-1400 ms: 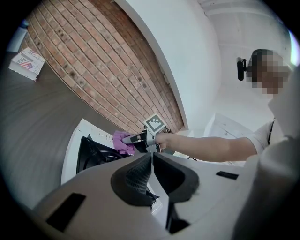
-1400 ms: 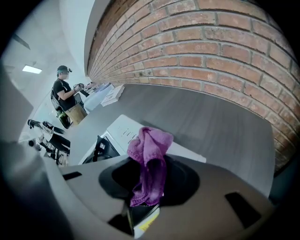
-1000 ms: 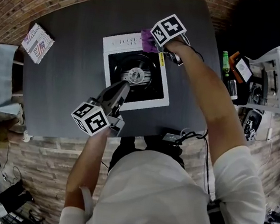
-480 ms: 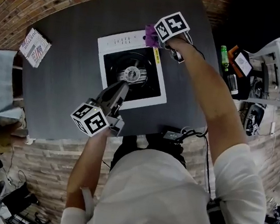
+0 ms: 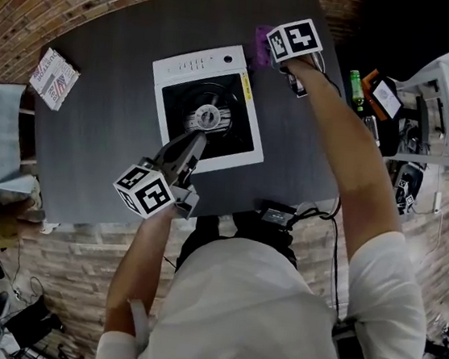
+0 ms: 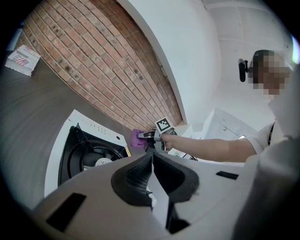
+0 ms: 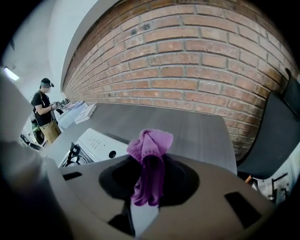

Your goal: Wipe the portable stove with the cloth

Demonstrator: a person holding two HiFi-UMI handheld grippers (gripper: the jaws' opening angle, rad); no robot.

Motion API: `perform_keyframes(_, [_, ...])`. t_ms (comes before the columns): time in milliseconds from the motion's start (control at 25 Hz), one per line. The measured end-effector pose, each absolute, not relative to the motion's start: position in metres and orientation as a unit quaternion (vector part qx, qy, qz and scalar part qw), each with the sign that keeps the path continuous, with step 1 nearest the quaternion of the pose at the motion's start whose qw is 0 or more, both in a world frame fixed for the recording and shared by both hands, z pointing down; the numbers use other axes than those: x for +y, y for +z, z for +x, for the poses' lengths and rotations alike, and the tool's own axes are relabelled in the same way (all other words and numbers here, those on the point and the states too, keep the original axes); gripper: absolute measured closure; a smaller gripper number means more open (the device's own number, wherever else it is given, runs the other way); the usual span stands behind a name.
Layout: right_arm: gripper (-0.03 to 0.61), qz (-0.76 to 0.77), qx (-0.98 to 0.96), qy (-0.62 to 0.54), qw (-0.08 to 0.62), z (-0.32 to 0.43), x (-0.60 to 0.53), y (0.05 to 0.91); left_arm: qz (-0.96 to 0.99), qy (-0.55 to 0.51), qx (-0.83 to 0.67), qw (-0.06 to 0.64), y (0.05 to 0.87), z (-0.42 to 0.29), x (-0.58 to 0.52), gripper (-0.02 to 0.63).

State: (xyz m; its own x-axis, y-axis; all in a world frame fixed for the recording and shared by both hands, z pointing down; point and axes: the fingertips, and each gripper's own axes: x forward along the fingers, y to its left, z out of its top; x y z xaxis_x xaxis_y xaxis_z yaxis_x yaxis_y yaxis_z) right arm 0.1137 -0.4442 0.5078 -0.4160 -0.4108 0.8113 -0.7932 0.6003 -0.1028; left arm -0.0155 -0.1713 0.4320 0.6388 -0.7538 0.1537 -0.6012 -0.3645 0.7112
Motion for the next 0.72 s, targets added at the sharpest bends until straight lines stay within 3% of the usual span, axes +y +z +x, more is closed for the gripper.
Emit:
perform_keyframes(440, [0.463,0.350,-0.831,0.278,0.333,0.098,-0.425,0.503,0.819,-0.096,-0.413,0.387,0.432,0.008,-0.164,0.595])
perform_keyframes(720, [0.462,0.338,-0.835,0.362,0.241,0.086,-0.436,0.495,0.810,-0.094,-0.430,0.387,0.434,0.022,-0.156,0.595])
